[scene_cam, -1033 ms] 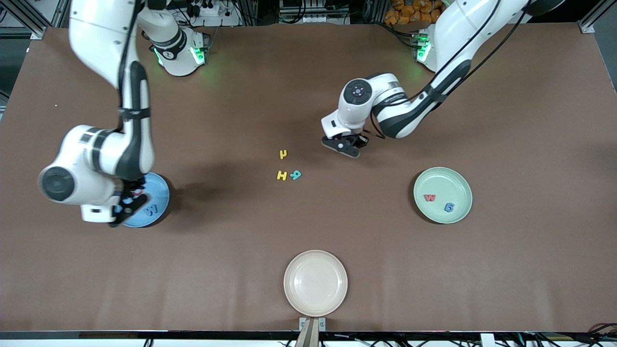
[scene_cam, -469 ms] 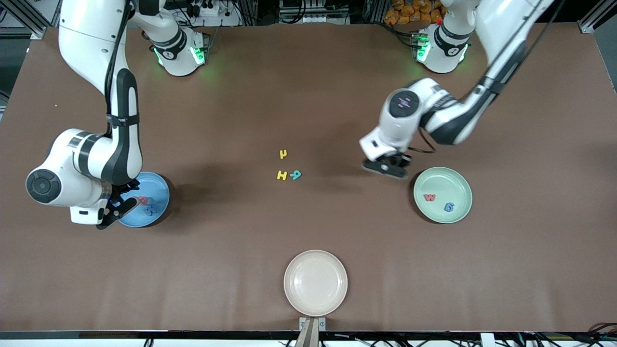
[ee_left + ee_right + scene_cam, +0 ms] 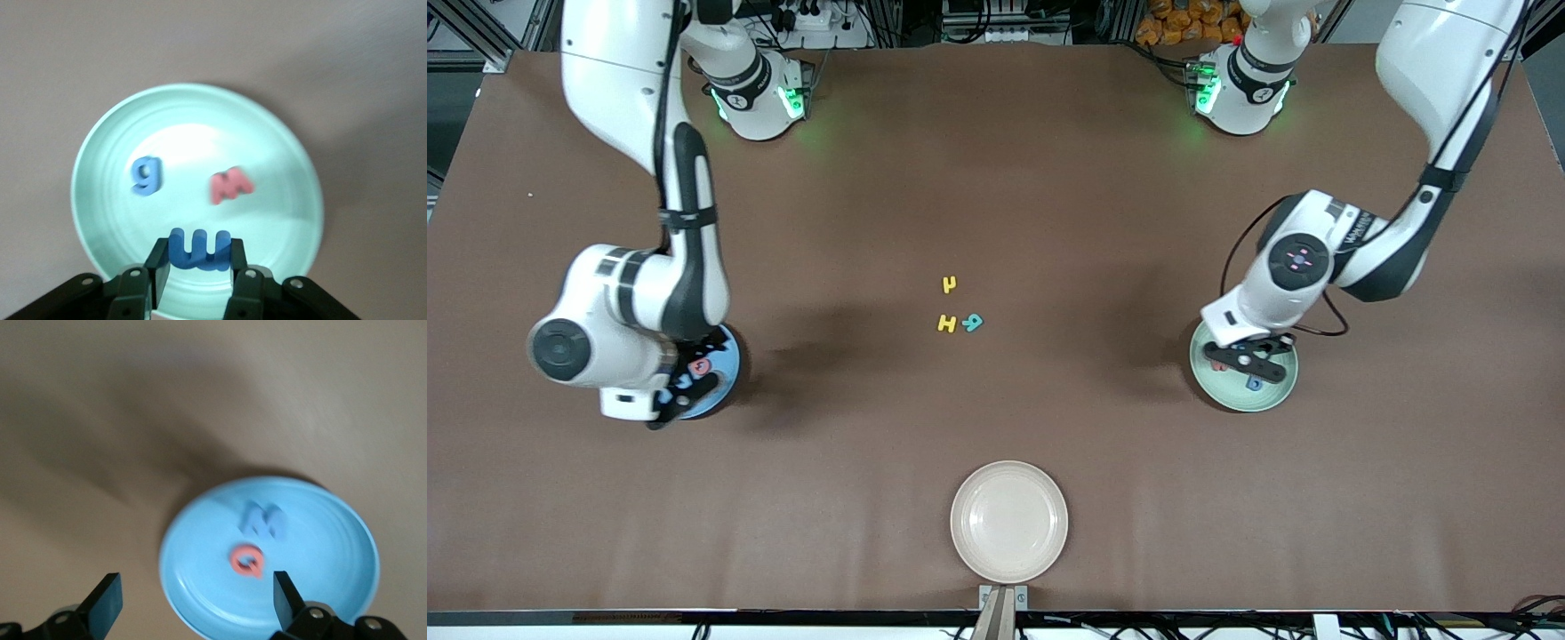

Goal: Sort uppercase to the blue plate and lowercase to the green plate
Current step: 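Release the w on the green plate while the right gripper releases the Q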

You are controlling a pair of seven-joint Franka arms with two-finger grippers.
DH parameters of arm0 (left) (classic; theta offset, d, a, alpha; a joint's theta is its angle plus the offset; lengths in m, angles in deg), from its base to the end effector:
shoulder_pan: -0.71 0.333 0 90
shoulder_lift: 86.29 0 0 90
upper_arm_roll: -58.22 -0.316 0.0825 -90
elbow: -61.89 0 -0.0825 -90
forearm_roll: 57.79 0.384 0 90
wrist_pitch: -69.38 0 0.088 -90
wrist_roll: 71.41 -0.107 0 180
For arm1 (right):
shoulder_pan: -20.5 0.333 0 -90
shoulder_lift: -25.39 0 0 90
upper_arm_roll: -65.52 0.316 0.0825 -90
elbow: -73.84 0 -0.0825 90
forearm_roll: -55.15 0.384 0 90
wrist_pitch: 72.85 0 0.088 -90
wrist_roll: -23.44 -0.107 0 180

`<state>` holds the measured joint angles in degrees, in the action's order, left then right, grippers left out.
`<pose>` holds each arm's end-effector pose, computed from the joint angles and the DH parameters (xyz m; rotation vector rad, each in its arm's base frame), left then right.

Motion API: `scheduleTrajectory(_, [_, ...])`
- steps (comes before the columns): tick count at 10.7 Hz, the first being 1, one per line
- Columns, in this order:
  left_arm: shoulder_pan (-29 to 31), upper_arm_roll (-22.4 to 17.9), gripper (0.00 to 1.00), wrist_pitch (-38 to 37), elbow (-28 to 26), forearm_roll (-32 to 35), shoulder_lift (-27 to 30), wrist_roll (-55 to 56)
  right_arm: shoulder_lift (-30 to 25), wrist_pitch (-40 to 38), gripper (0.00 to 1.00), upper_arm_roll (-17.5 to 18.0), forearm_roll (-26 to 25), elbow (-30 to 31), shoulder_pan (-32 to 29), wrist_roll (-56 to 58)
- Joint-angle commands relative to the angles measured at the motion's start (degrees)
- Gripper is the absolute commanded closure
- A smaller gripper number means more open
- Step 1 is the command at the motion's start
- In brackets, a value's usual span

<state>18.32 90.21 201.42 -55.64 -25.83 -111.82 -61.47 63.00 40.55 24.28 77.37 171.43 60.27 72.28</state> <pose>0.5680 -0.1294 0.2404 -2.8948 0.6529 0.0722 0.6436 0.0544 0.2694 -2.9329 -1.0636 0.3328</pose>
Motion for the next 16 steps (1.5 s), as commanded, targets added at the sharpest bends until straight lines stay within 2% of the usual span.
scheduleTrajectory(1, [-0.6,-3.1,0.69,-0.7,-0.7,-1.5,1.0,-3.1,-0.3,-0.2,0.0,5.2,3.8,-3.5,-0.2,-2.2])
scheduleTrajectory(2, [-0.6,-4.4,0.63,-0.7,-0.7,-1.5,0.8,-3.1,-0.2,0.3,0.0,8.2,4.7,-4.1,-0.1,-5.0])
scheduleTrajectory(3, [-0.6,-5.3,0.48,-0.6,-0.5,-1.6,0.2,-3.2,-0.3,0.8,0.0,10.7,4.8,-5.1,-0.1,-9.2])
scheduleTrajectory(4, [-0.7,-5.6,0.38,-0.6,-0.4,-1.7,0.1,-3.2,-0.3,1.0,0.0,12.4,4.8,-5.8,0.1,-13.8])
scheduleTrajectory(6, [-1.2,-5.9,0.0,-0.7,0.2,-2.6,0.2,-2.6,-0.3,1.0,0.0,13.1,4.8,-5.9,3.3,-21.7])
scheduleTrajectory(8, [-1.5,-5.9,0.0,-1.2,1.7,-4.4,0.7,-2.6,-0.7,1.3,0.0,12.9,4.1,-5.6,7.4,-33.8])
scheduleTrajectory(11, [-3.5,-5.2,0.0,-12.8,10.2,-8.9,1.2,-3.3,-1.1,1.4,0.0,13.2,2.7,-4.6,12.3,-53.9])
scheduleTrajectory(13, [-4.0,-4.4,0.0,-20.0,15.6,-12.1,1.5,-4.2,-2.4,6.0,0.0,16.7,2.4,-1.9,13.0,-63.7])
scheduleTrajectory(16, [-4.0,-4.3,0.0,-21.6,17.1,-13.4,3.3,-7.0,-3.2,14.7,0.0,22.0,-5.1,2.2,13.0,-76.5])
